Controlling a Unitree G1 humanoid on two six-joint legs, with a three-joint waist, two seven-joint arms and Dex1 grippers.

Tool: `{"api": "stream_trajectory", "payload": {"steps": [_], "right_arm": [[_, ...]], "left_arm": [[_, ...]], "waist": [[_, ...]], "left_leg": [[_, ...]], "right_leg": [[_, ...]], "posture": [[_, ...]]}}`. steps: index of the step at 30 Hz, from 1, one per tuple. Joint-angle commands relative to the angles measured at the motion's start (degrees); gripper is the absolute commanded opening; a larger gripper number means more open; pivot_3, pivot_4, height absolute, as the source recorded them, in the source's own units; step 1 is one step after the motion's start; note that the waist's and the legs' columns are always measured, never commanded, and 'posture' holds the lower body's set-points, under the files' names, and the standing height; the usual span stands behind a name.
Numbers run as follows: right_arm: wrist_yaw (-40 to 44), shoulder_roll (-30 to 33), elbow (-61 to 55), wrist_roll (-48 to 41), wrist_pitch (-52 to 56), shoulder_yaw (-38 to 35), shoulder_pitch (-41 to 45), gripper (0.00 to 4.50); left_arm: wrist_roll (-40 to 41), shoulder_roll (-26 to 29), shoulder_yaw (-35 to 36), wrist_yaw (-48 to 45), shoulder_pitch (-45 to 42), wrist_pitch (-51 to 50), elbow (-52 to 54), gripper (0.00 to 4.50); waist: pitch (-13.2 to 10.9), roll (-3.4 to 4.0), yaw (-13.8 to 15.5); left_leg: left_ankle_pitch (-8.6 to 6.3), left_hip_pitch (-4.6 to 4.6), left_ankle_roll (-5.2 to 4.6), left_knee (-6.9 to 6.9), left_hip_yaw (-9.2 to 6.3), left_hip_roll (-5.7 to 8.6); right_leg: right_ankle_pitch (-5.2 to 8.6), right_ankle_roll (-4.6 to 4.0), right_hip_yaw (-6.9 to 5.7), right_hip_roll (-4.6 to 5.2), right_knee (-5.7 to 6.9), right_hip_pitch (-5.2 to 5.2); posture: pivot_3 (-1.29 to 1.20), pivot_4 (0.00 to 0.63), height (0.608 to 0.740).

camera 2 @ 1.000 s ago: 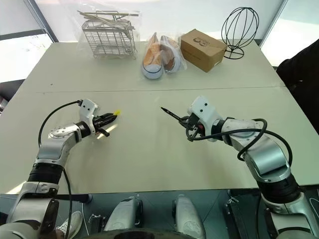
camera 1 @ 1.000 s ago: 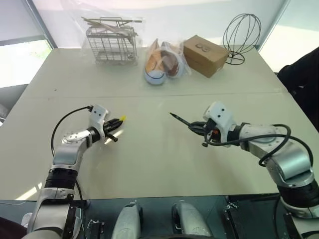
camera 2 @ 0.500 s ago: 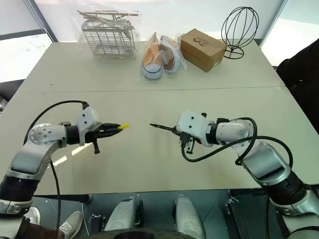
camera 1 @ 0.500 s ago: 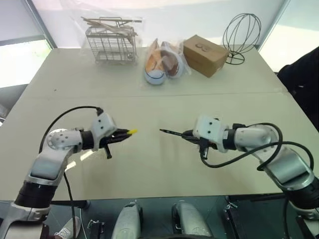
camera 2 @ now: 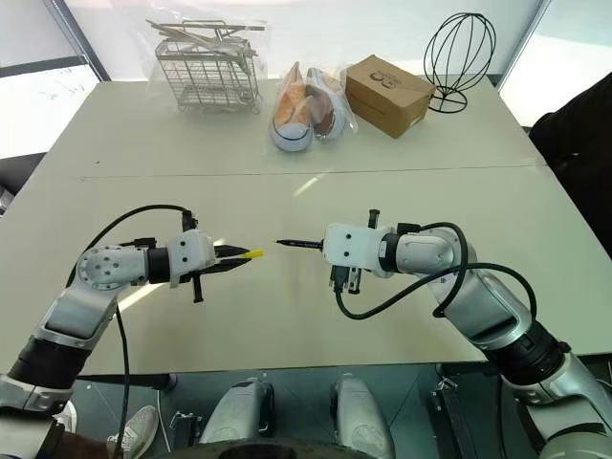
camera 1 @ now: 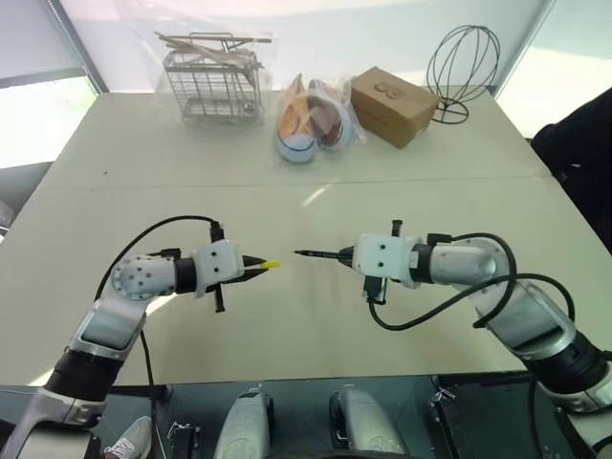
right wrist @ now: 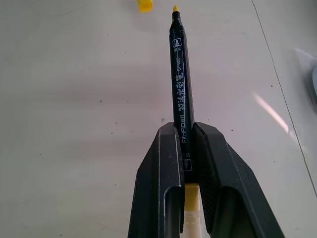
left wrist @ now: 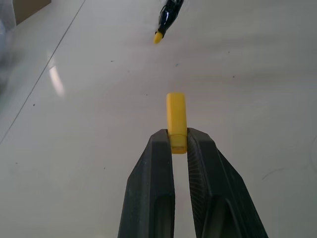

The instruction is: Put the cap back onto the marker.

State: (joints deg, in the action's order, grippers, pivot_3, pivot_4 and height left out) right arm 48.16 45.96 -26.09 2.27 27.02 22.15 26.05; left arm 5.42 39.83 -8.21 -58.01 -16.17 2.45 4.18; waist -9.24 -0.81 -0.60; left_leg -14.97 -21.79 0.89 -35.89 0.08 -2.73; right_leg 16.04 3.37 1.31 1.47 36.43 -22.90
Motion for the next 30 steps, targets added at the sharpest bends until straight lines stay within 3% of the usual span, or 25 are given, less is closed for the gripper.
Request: {"api": "stream_trajectory", "payload": {"steps": [1, 30], "right_arm": [[0.3, -0.7, 0.0, 1.9, -2.1, -0.5, 1.3, 0.00], [2.3, -3.0, 3.3, 8.2, -8.0, -1.3, 0.7, 0.00]], "left_arm": [[-0.8, -0.2, -0.1, 0.3, -1.4, 2.4, 0.3, 0.02], [-1.0, -2.1, -1.4, 0.3, -5.4, 1.0, 0.0, 0.02]], "waist": [[0.0, 0.00, 0.0], [0.0, 0.00, -0.1]], "left_leg": [[0.00, -0.01, 0.00, -0.01, 0.00, 0.00], [0.00, 0.02, -0.01, -0.13, -0.01, 0.02]], "right_leg": [[0.00, 0.00, 0.00, 0.00, 0.00, 0.00], [-0.09, 0.17, 0.00, -0.06, 0.18, 0.00]], "posture": [[0.00, 0.150, 0.740], [0.00, 0.150, 0.740]]}}
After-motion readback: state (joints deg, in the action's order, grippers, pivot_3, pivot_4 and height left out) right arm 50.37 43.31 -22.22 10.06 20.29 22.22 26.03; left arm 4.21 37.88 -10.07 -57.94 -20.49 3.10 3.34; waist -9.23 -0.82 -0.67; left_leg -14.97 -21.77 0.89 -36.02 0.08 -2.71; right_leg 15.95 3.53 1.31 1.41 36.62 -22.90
